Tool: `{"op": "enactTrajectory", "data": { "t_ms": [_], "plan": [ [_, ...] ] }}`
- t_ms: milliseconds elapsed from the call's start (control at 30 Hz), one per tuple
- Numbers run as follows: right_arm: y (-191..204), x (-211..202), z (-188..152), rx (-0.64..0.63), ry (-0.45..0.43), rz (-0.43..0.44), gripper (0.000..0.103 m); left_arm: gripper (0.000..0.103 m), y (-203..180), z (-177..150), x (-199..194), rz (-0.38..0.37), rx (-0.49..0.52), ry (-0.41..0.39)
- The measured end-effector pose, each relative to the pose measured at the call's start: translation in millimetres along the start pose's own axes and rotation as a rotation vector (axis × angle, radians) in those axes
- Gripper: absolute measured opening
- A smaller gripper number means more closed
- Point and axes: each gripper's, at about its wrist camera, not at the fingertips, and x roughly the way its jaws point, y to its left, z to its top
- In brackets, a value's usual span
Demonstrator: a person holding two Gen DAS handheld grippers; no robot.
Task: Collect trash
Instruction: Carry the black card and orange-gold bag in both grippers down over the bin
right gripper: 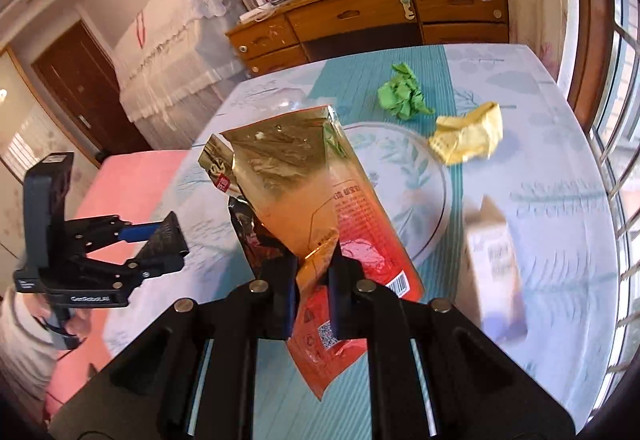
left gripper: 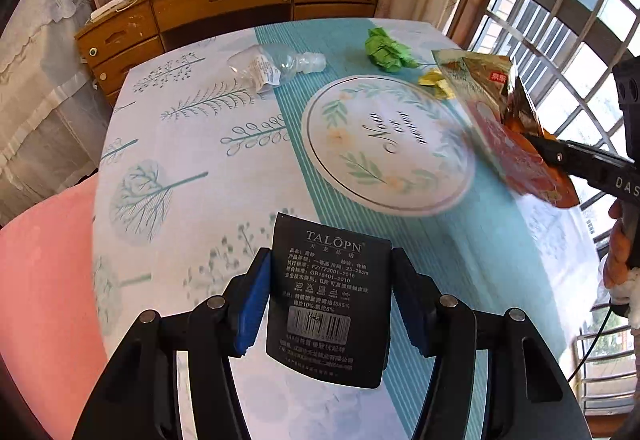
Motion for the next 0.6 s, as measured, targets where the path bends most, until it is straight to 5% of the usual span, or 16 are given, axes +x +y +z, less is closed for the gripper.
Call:
{"op": "enactTrajectory", "data": {
  "t_ms": [367, 600],
  "plan": [
    [64, -109, -127, 0.033, 0.043, 0.185, 0.009, 0.058, -61, -122, -108, -0.056, 0.023, -0.048],
    [88, -158, -225, 0.066, 0.078, 0.271, 0.01, 0.058, -117, -213, -139, -0.112, 0.077, -0.04]
  ]
}}
